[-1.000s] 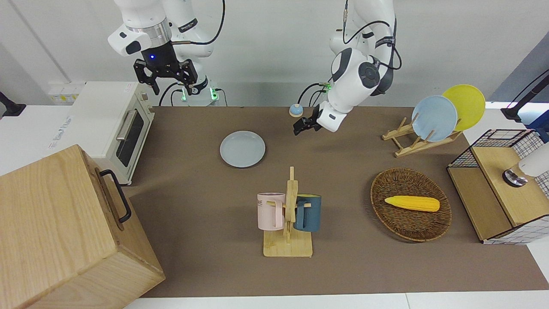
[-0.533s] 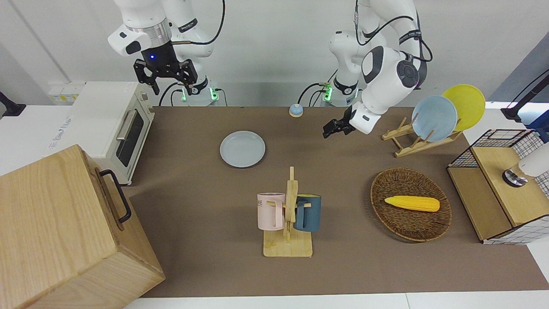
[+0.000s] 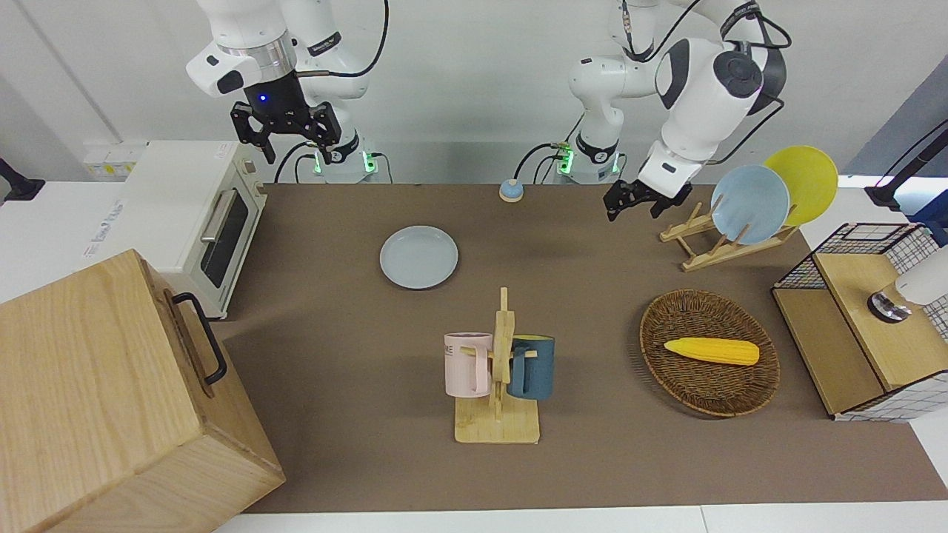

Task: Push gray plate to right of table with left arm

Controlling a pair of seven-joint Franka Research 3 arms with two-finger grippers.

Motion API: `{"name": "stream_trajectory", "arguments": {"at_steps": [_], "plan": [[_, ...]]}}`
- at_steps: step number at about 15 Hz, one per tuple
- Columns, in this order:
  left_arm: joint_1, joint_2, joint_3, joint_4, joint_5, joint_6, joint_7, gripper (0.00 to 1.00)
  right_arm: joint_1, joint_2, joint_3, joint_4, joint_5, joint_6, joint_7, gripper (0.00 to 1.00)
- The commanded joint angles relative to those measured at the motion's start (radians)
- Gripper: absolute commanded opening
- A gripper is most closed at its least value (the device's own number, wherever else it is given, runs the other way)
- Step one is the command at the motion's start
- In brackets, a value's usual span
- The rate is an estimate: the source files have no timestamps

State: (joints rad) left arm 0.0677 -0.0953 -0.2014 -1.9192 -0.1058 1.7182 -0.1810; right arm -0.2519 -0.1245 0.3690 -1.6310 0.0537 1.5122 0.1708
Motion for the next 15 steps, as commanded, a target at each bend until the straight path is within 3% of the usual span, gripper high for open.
{"name": "stream_trajectory", "arguments": {"at_steps": [1, 5, 9, 15], "plan": [[0.069, -0.004, -0.017, 0.081, 0.064, -0.058, 0.109, 0.99, -0.024, -0.027, 0.014, -0.027, 0.021, 0.000, 0.010, 0.996], [0.066, -0.011, 0.014, 0.094, 0.066, -0.058, 0.118, 0.99, -0.024, -0.027, 0.014, -0.027, 0.021, 0.000, 0.012, 0.996], [0.067, -0.011, 0.008, 0.166, 0.063, -0.081, 0.120, 0.99, -0.024, -0.027, 0.014, -0.027, 0.021, 0.000, 0.010, 0.996], [0.064, -0.011, 0.010, 0.172, 0.064, -0.091, 0.118, 0.99, -0.024, -0.027, 0.014, -0.027, 0.021, 0.000, 0.010, 0.996]]}}
